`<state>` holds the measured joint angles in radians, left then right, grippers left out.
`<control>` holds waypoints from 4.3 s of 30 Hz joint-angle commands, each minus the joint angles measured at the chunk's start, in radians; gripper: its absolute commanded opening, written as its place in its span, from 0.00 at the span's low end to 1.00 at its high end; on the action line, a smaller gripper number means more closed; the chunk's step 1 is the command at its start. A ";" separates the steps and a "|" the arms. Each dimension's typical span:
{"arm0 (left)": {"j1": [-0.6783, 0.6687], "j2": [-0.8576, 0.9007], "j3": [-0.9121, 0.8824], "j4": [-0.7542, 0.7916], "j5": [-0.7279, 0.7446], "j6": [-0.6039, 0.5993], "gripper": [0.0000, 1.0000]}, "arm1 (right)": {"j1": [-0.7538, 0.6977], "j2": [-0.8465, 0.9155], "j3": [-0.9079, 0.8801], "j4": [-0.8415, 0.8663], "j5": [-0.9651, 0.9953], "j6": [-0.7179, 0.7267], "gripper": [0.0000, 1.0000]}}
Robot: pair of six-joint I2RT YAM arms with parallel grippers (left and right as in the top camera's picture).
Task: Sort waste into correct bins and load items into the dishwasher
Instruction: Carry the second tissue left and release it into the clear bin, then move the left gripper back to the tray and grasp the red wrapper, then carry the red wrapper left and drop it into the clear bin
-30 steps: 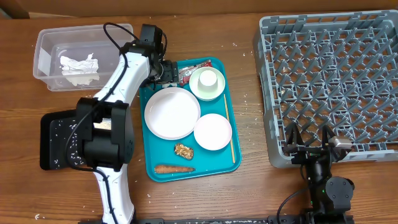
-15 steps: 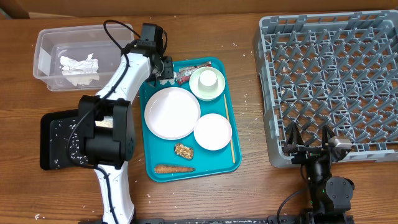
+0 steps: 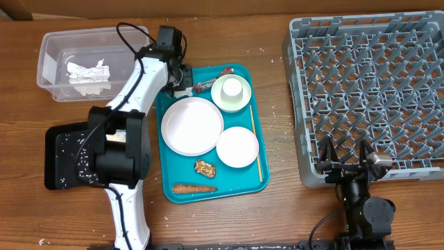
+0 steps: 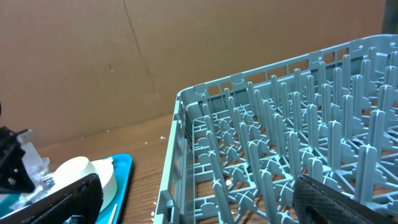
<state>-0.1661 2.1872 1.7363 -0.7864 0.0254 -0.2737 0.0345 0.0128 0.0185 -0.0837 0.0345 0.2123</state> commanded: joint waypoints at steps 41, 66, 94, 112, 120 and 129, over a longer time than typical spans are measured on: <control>-0.025 -0.207 0.050 -0.147 0.182 0.598 1.00 | 0.004 -0.010 -0.010 0.003 0.013 -0.004 1.00; -0.076 0.010 0.050 -0.005 0.045 0.689 0.71 | 0.004 -0.010 -0.010 0.003 0.013 -0.004 1.00; -0.076 0.058 0.050 0.002 0.165 0.688 0.35 | 0.004 -0.010 -0.010 0.003 0.013 -0.004 1.00; -0.063 -0.091 0.336 -0.125 -0.035 0.354 0.04 | 0.004 -0.010 -0.010 0.003 0.013 -0.004 1.00; 0.046 -0.211 0.352 -0.121 -0.357 0.104 0.04 | 0.004 -0.010 -0.010 0.003 0.013 -0.004 1.00; 0.245 -0.150 0.333 -0.145 -0.356 -0.076 0.84 | 0.004 -0.010 -0.010 0.003 0.013 -0.004 1.00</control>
<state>0.0414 1.9945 2.0811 -0.9245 -0.3042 -0.2333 0.0345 0.0128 0.0185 -0.0834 0.0341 0.2115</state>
